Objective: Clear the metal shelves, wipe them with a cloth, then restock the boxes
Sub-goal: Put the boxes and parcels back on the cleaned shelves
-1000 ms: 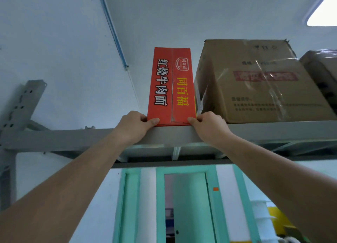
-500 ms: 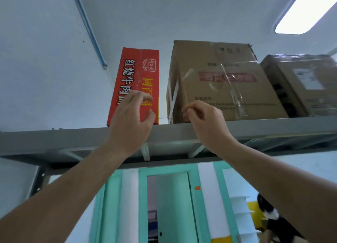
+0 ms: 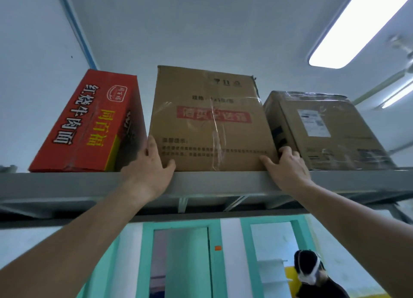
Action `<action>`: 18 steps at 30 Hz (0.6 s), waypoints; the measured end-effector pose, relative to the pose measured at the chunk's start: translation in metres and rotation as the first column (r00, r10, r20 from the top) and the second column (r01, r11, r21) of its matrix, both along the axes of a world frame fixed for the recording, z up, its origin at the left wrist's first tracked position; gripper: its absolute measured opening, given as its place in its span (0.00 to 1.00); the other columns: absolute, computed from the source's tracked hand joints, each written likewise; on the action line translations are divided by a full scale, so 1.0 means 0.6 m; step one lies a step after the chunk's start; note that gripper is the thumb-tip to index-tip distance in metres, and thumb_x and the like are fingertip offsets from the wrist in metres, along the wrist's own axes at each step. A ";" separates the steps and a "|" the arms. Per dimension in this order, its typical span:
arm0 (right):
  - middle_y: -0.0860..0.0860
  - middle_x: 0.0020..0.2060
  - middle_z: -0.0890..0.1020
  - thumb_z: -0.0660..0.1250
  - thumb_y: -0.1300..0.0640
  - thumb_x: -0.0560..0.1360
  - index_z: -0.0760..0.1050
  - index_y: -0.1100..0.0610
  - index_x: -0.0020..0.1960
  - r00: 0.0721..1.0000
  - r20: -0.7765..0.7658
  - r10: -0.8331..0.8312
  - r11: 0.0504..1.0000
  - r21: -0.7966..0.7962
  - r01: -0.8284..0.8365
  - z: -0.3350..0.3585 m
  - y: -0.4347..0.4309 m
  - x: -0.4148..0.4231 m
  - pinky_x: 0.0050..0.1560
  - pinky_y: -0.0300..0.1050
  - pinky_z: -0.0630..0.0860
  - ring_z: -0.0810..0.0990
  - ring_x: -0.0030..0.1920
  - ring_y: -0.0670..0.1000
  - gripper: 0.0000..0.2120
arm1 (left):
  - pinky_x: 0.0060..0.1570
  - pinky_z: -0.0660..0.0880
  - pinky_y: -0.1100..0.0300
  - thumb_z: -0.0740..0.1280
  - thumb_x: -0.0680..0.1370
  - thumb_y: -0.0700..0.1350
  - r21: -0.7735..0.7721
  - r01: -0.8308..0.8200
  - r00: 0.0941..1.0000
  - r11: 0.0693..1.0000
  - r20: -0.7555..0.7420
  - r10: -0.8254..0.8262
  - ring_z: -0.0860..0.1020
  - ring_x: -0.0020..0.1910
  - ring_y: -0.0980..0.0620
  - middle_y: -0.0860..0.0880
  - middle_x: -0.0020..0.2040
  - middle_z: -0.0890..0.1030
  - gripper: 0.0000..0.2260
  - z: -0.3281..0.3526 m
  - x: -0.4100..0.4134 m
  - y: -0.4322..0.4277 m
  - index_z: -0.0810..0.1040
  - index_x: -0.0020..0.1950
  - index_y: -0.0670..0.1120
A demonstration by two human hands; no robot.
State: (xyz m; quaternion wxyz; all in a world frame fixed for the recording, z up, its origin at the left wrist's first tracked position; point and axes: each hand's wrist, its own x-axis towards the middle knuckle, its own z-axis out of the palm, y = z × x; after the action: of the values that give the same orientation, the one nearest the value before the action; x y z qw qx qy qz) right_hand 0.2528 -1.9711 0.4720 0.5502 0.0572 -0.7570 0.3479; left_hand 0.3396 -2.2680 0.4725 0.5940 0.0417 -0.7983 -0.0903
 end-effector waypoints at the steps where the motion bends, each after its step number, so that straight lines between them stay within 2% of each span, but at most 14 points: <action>1: 0.57 0.66 0.76 0.57 0.35 0.81 0.63 0.56 0.73 1.000 0.015 -0.001 1.000 0.024 0.000 0.001 -0.001 -0.009 0.68 0.57 0.70 0.75 0.64 0.60 0.31 | 0.64 0.72 0.44 0.52 0.83 0.64 0.012 -0.028 1.000 1.000 0.001 0.028 0.74 0.66 0.39 0.43 0.77 0.63 0.37 -0.005 -0.005 0.000 0.35 0.81 0.50; 3: 0.56 0.65 0.77 0.53 0.35 0.82 0.63 0.57 0.73 1.000 -0.008 -0.028 0.997 0.071 0.029 -0.006 -0.006 -0.022 0.70 0.56 0.67 0.76 0.65 0.58 0.31 | 0.64 0.73 0.44 0.48 0.82 0.65 0.012 -0.080 0.997 0.997 -0.005 0.080 0.74 0.64 0.39 0.41 0.75 0.66 0.36 -0.012 -0.012 -0.004 0.34 0.81 0.49; 7: 0.52 0.61 0.80 0.56 0.36 0.81 0.68 0.54 0.70 0.986 -0.166 0.021 0.997 0.077 -0.008 -0.029 -0.003 -0.035 0.69 0.54 0.65 0.77 0.61 0.55 0.27 | 0.65 0.71 0.44 0.46 0.82 0.65 0.023 -0.148 0.989 0.989 -0.023 0.148 0.73 0.63 0.38 0.40 0.73 0.68 0.36 -0.026 -0.021 -0.002 0.35 0.81 0.48; 11: 0.52 0.63 0.79 0.58 0.37 0.81 0.66 0.56 0.75 0.974 -0.217 0.060 0.996 0.083 -0.042 -0.038 -0.001 -0.033 0.71 0.51 0.64 0.77 0.63 0.54 0.30 | 0.69 0.66 0.45 0.46 0.83 0.64 0.074 -0.117 0.993 0.990 -0.019 0.119 0.71 0.67 0.39 0.38 0.74 0.66 0.35 -0.026 -0.020 0.002 0.36 0.82 0.47; 18: 0.54 0.63 0.79 0.62 0.44 0.82 0.70 0.59 0.73 0.960 -0.261 0.102 0.994 0.060 -0.089 -0.057 0.001 -0.018 0.72 0.52 0.64 0.75 0.64 0.57 0.26 | 0.72 0.64 0.45 0.43 0.81 0.67 0.059 -0.160 0.985 0.985 0.068 0.156 0.68 0.70 0.37 0.37 0.77 0.62 0.38 -0.017 -0.027 -0.002 0.31 0.80 0.45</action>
State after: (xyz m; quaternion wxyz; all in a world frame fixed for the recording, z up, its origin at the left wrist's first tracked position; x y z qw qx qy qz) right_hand 0.2421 -1.9706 0.4378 0.6271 0.1525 -0.6813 0.3454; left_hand 0.3234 -2.2690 0.4621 0.5722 0.1268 -0.8075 -0.0669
